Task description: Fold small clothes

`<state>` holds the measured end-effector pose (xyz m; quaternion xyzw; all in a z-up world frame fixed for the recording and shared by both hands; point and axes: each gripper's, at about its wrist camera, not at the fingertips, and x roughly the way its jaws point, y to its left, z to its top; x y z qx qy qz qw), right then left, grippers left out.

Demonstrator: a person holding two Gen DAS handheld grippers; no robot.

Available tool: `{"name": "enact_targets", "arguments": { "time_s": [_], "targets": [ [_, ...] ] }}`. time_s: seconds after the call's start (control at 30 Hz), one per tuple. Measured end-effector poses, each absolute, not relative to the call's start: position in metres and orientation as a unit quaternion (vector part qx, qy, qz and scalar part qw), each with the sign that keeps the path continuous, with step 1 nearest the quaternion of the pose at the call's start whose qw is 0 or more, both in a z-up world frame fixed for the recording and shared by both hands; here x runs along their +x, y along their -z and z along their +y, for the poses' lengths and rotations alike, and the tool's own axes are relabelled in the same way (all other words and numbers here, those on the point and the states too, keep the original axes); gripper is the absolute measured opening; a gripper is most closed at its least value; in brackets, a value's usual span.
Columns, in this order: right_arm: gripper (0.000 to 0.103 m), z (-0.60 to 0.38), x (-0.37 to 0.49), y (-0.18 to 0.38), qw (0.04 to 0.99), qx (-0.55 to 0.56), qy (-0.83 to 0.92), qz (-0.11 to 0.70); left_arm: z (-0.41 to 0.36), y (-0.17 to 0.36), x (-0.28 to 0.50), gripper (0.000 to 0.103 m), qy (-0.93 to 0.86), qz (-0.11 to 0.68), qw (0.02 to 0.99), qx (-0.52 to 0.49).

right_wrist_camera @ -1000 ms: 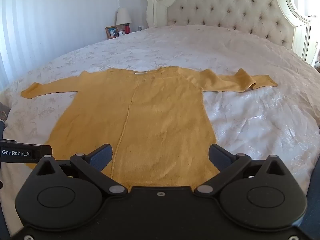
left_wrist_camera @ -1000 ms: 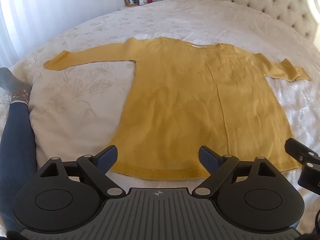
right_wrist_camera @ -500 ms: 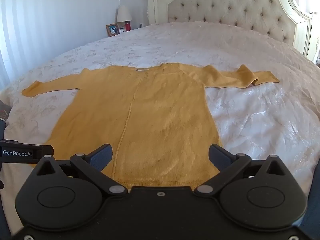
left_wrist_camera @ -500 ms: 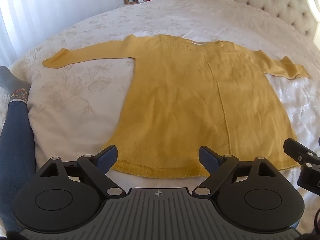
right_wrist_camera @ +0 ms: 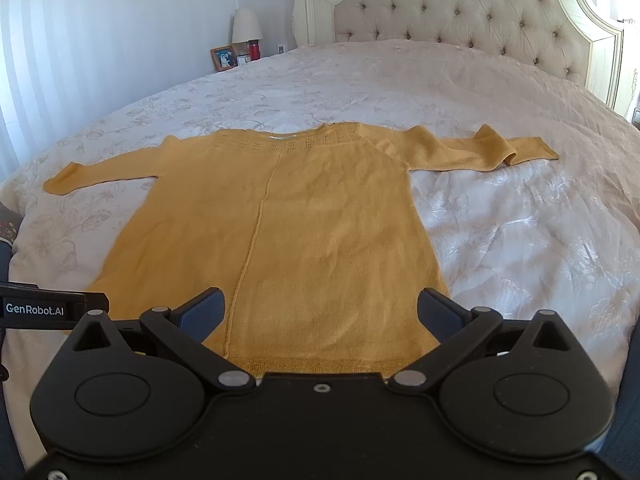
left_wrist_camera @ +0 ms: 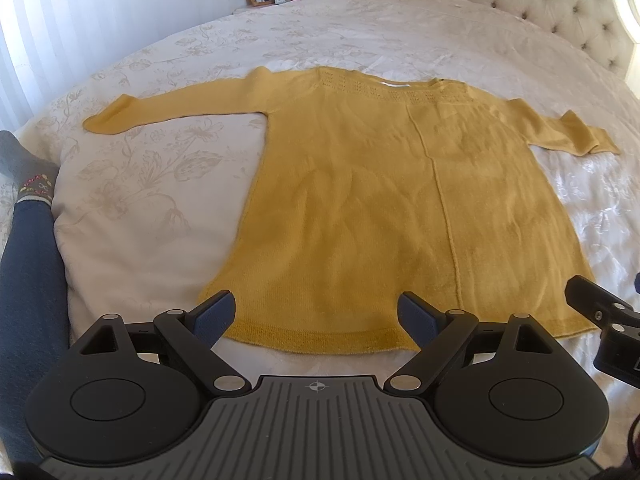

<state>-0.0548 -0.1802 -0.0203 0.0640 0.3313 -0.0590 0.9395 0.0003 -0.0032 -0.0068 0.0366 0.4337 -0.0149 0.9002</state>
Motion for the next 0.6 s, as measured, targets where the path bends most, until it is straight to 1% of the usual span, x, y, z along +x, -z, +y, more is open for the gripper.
{"name": "enact_targets", "arguments": {
  "time_s": [0.6],
  "targets": [
    [0.102,-0.1770,-0.0522,0.0212,0.938,0.069,0.057,0.334,-0.0066,0.0091,0.0027,0.089,0.022,0.438,0.898,0.038]
  ]
}}
